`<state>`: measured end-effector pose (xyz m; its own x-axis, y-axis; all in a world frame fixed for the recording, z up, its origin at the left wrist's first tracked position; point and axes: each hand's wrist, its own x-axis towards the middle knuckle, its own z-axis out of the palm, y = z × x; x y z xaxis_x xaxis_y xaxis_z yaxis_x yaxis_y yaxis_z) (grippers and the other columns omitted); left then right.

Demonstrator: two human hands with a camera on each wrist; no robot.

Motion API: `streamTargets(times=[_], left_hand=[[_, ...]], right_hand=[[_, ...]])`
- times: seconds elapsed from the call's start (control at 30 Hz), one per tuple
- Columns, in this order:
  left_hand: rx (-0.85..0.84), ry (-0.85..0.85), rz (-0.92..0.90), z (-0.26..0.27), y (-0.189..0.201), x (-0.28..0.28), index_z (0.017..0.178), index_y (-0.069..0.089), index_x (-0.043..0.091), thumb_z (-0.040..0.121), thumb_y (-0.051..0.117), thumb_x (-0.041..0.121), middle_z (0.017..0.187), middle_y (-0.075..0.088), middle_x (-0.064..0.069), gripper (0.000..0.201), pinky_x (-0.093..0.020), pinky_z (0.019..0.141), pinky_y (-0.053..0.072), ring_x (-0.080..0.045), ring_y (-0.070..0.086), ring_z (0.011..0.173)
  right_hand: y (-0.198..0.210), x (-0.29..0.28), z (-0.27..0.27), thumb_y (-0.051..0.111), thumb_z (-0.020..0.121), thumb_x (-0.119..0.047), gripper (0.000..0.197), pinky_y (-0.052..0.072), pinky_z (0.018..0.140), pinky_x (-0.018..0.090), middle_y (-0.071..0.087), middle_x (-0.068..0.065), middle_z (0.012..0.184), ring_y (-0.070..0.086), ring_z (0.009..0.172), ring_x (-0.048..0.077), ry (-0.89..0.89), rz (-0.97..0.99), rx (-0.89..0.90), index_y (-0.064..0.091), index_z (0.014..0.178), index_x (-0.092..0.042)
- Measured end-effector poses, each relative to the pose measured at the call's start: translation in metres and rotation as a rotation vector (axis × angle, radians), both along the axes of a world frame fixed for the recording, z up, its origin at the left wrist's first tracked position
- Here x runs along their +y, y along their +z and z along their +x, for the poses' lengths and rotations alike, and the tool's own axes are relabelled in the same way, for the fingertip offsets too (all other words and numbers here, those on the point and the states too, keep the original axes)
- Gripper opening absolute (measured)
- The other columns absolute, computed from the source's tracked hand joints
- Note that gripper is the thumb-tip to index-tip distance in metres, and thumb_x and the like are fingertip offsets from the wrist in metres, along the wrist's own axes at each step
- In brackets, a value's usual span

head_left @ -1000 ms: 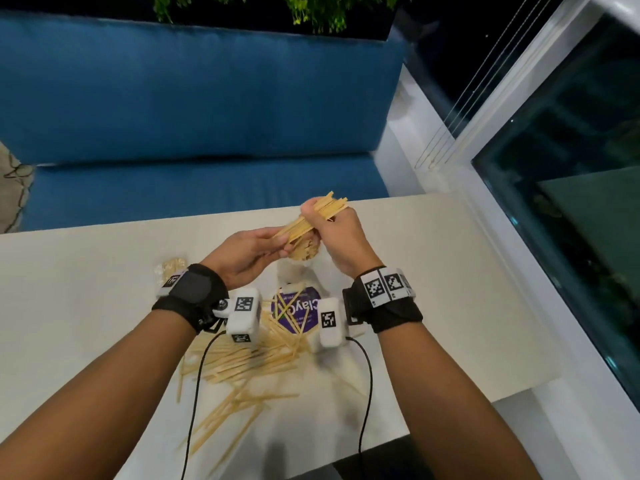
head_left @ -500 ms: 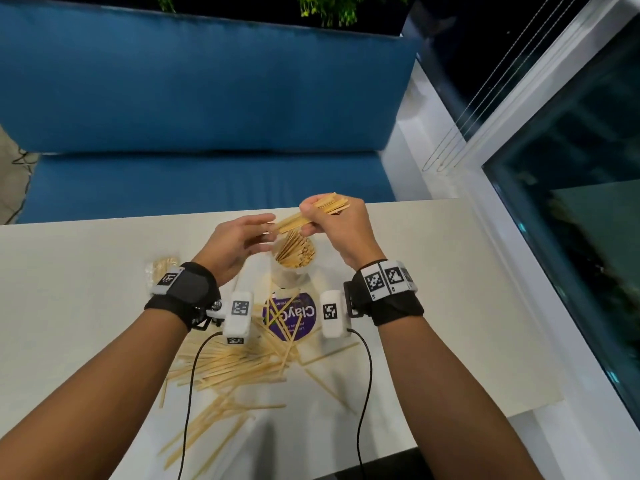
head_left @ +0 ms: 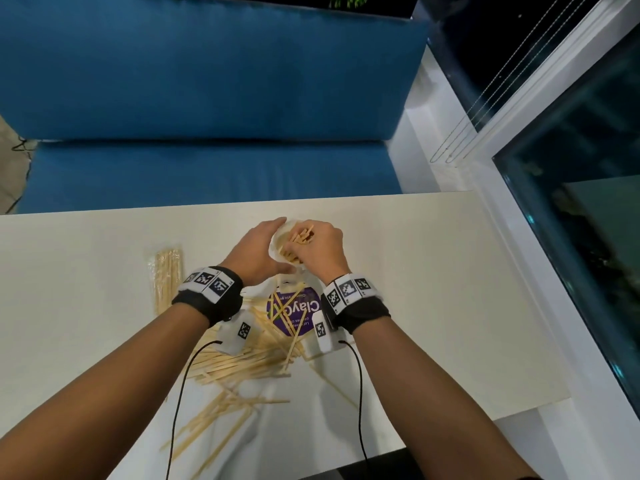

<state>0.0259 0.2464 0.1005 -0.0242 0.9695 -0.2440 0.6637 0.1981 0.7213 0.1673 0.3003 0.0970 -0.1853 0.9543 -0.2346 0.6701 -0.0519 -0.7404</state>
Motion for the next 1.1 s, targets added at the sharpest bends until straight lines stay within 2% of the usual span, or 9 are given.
streamTargets(times=[0.13, 0.27, 0.4, 0.53, 0.63, 0.7, 0.83, 0.93, 1.1], left_hand=[[-0.017, 0.014, -0.033, -0.002, -0.007, 0.001, 0.156, 0.033, 0.020, 0.074, 0.089, 0.035, 0.156, 0.043, -0.005, 0.101, -0.042, 0.115, 0.035, -0.026, 0.043, 0.140], [-0.037, 0.014, -0.024, -0.003, -0.008, 0.002, 0.156, 0.034, 0.021, 0.075, 0.089, 0.034, 0.155, 0.045, -0.004, 0.099, -0.038, 0.110, 0.037, -0.024, 0.046, 0.137], [-0.052, 0.015, -0.015, -0.005, -0.012, 0.002, 0.156, 0.033, 0.021, 0.074, 0.089, 0.034, 0.153, 0.047, -0.004, 0.100, -0.032, 0.107, 0.037, -0.022, 0.048, 0.134], [-0.054, 0.007, 0.000, -0.007, -0.016, 0.002, 0.156, 0.033, 0.020, 0.075, 0.089, 0.032, 0.152, 0.048, -0.004, 0.100, -0.025, 0.101, 0.034, -0.021, 0.050, 0.131], [-0.060, 0.005, 0.013, -0.006, -0.019, 0.003, 0.156, 0.032, 0.018, 0.072, 0.091, 0.034, 0.154, 0.045, -0.004, 0.104, -0.026, 0.104, 0.032, -0.022, 0.047, 0.136], [-0.079, 0.004, 0.012, -0.004, -0.021, 0.003, 0.157, 0.029, 0.017, 0.067, 0.093, 0.037, 0.157, 0.041, -0.004, 0.112, -0.027, 0.108, 0.031, -0.021, 0.042, 0.140], [-0.106, 0.007, 0.029, -0.001, -0.030, 0.001, 0.160, 0.023, 0.017, 0.073, 0.089, 0.034, 0.160, 0.038, -0.005, 0.110, -0.031, 0.115, 0.032, -0.023, 0.039, 0.145], [-0.093, 0.030, 0.062, 0.000, -0.035, 0.000, 0.158, 0.029, 0.017, 0.077, 0.087, 0.037, 0.155, 0.046, -0.002, 0.102, -0.028, 0.111, 0.033, -0.022, 0.045, 0.140], [-0.088, 0.036, 0.068, -0.001, -0.037, 0.000, 0.157, 0.030, 0.018, 0.073, 0.089, 0.039, 0.155, 0.047, -0.002, 0.105, -0.028, 0.110, 0.032, -0.023, 0.045, 0.140]], right_hand=[[0.008, 0.002, 0.008, 0.091, 0.078, -0.027, 0.034, 0.047, 0.072, 0.012, 0.073, -0.004, 0.103, 0.067, 0.096, 0.013, 0.001, 0.083, 0.031, 0.075, 0.106, -0.020], [0.014, -0.001, 0.017, 0.086, 0.084, -0.023, 0.037, 0.057, 0.089, 0.027, 0.069, 0.000, 0.115, 0.065, 0.104, 0.015, 0.046, 0.193, 0.004, 0.073, 0.118, -0.015], [0.003, -0.013, 0.020, 0.072, 0.096, -0.017, 0.030, 0.045, 0.101, 0.021, 0.062, -0.001, 0.124, 0.052, 0.118, 0.012, 0.143, 0.404, -0.119, 0.071, 0.126, -0.013], [-0.011, -0.024, 0.020, 0.064, 0.101, -0.014, 0.024, 0.052, 0.100, 0.037, 0.069, 0.002, 0.121, 0.054, 0.114, 0.018, 0.227, 0.467, -0.183, 0.074, 0.122, -0.009], [-0.009, -0.030, 0.023, 0.058, 0.103, -0.017, 0.026, 0.051, 0.097, 0.040, 0.071, 0.002, 0.123, 0.055, 0.114, 0.021, 0.168, 0.596, -0.217, 0.073, 0.123, -0.010], [-0.006, -0.035, 0.025, 0.053, 0.104, -0.017, 0.032, 0.045, 0.108, 0.036, 0.065, 0.003, 0.135, 0.053, 0.127, 0.020, 0.173, 0.649, -0.187, 0.067, 0.131, -0.010], [-0.015, -0.040, 0.024, 0.049, 0.106, -0.019, 0.040, 0.029, 0.123, 0.036, 0.051, 0.002, 0.155, 0.036, 0.151, 0.019, 0.456, 0.610, -0.235, 0.058, 0.144, -0.015], [-0.026, -0.034, 0.031, 0.063, 0.099, -0.011, 0.029, 0.040, 0.119, 0.043, 0.068, 0.005, 0.137, 0.051, 0.140, 0.023, 0.498, 0.625, -0.230, 0.072, 0.126, -0.010], [-0.025, -0.021, 0.036, 0.066, 0.097, -0.005, 0.025, 0.045, 0.110, 0.027, 0.069, 0.008, 0.126, 0.055, 0.122, 0.015, 0.419, 0.584, -0.086, 0.074, 0.120, -0.004]])
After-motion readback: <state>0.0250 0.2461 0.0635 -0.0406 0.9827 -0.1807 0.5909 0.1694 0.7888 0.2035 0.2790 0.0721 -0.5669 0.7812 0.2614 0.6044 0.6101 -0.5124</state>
